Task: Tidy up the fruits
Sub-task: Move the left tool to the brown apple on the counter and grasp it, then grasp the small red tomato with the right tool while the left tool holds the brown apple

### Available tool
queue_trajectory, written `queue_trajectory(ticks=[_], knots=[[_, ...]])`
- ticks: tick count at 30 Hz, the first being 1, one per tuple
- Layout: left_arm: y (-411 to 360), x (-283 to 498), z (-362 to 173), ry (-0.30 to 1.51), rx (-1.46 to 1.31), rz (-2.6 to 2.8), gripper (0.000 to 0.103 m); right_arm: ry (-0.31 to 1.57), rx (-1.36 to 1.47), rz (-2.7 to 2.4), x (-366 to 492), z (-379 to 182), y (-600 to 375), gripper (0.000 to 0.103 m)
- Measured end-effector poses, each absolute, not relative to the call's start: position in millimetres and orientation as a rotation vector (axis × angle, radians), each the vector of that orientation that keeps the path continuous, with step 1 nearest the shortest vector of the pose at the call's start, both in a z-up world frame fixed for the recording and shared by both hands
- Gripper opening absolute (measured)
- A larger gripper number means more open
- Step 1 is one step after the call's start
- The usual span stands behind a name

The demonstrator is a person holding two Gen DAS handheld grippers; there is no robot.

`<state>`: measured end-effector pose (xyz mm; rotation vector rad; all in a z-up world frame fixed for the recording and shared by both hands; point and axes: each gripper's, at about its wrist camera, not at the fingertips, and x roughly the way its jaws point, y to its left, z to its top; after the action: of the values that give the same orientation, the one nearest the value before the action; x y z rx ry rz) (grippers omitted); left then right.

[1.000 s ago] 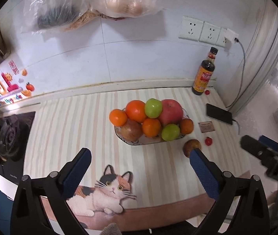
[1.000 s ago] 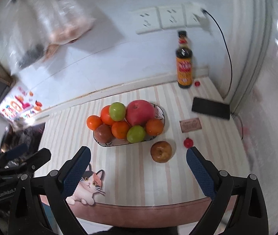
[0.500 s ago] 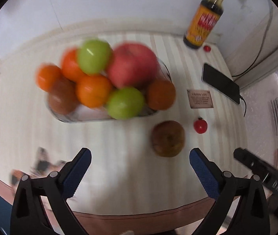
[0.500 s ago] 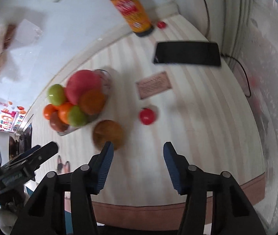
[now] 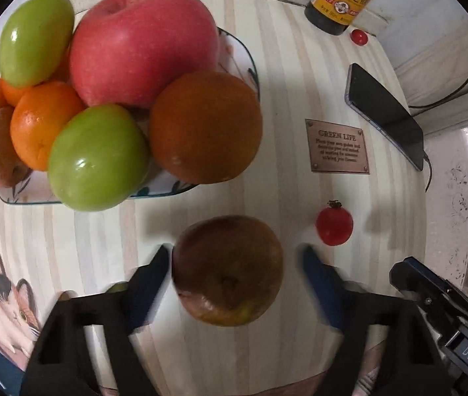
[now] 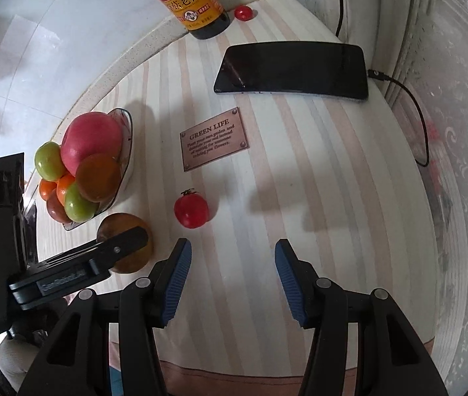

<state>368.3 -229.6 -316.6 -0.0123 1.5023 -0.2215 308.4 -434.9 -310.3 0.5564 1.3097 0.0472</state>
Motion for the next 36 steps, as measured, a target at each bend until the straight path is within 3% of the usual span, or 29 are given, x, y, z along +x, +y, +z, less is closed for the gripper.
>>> queue_trajectory(ticks=[6, 16, 23, 36], knots=[[-206, 353, -310, 1.476, -0.001, -0.217, 0.062, 1.317, 0.561, 0.066, 317, -310, -433, 0.056], [-79, 308, -300, 1.493, -0.072, -0.023, 0.062, 1.313, 0.513, 0.125, 362, -326, -393, 0.056], [-30, 299, -306, 1.494, -0.194, 0.057, 0.062, 1.322, 0.354, 0.108, 373, -334, -362, 0.033], [-11, 289, -311, 1.51, -0.226, 0.022, 0.063, 1.318, 0.407, 0.187, 366, -324, -347, 0.033]])
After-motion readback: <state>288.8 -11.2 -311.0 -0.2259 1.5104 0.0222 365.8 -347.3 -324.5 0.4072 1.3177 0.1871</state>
